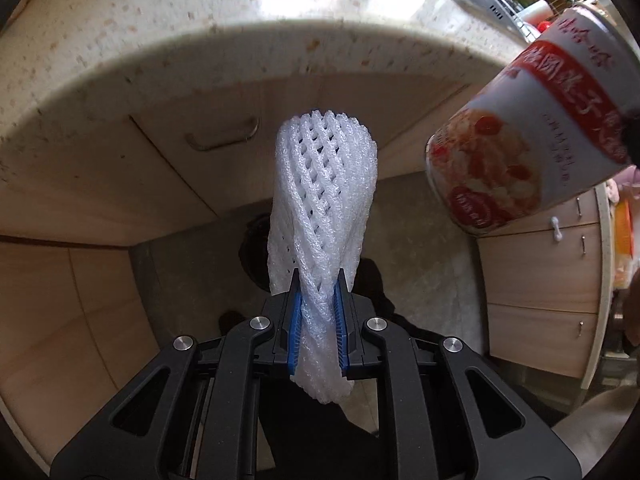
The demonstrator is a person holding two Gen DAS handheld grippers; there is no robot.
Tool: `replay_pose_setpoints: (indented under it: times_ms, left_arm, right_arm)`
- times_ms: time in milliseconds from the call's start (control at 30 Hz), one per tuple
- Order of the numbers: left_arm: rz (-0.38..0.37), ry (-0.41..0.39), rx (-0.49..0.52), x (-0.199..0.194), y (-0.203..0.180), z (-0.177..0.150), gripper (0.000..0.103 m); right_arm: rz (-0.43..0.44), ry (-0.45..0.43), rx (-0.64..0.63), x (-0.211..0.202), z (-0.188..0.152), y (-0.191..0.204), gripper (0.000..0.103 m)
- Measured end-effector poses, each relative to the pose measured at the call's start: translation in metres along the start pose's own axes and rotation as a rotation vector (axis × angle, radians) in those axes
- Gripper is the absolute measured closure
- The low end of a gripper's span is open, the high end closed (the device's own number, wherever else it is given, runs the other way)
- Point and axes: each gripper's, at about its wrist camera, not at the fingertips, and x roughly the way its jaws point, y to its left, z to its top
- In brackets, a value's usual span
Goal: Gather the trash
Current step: 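Lower the foam net and can over the bin and release both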
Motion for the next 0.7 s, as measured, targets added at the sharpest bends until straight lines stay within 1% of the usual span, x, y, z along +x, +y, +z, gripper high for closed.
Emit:
replay_pose_setpoints:
  times_ms: [100,200,267,333,367,400,433,500,567,633,700]
  left_arm:
    - [0.009,0.037,0.021,0.04,0.001,-0.003,0.089]
    - [-0.002,0.057,0.023,0.073,0.006,-0.007,0.085]
    - [-0.003,0.046,0.027,0.093,0.008,-0.01,0.085]
    - [0.035,0.011,0.059,0.108,0.006,-0.013,0.083]
    - [0.04,0.015,0.078,0.118,0.005,-0.015,0.082]
    - [0.036,0.026,0.091,0.128,0.005,-0.016,0.075]
    - [0.042,0.038,0.101,0.14,0.006,-0.017,0.064]
    - [0.06,0.031,0.116,0.157,0.008,-0.02,0.055]
    - [0.083,0.031,0.128,0.176,0.012,-0.021,0.051]
    - [0.091,0.023,0.128,0.193,0.018,-0.022,0.041]
    - [0.108,0.02,0.14,0.209,0.024,-0.024,0.041]
  right_arm:
    - [0.002,0.022,0.0,0.019,-0.015,-0.006,0.039]
    - [0.011,0.04,0.01,0.038,-0.028,-0.014,0.039]
    - [0.015,0.05,0.014,0.051,-0.036,-0.018,0.039]
    - [0.018,0.061,0.021,0.066,-0.045,-0.023,0.039]
    - [0.023,0.067,0.03,0.073,-0.049,-0.025,0.039]
    - [0.029,0.073,0.04,0.082,-0.053,-0.029,0.039]
    - [0.031,0.075,0.042,0.089,-0.057,-0.031,0.039]
    - [0.027,0.086,0.043,0.105,-0.066,-0.036,0.039]
    - [0.03,0.097,0.056,0.12,-0.075,-0.042,0.039]
    - [0.028,0.105,0.066,0.135,-0.083,-0.046,0.039]
    - [0.03,0.112,0.071,0.15,-0.093,-0.049,0.039]
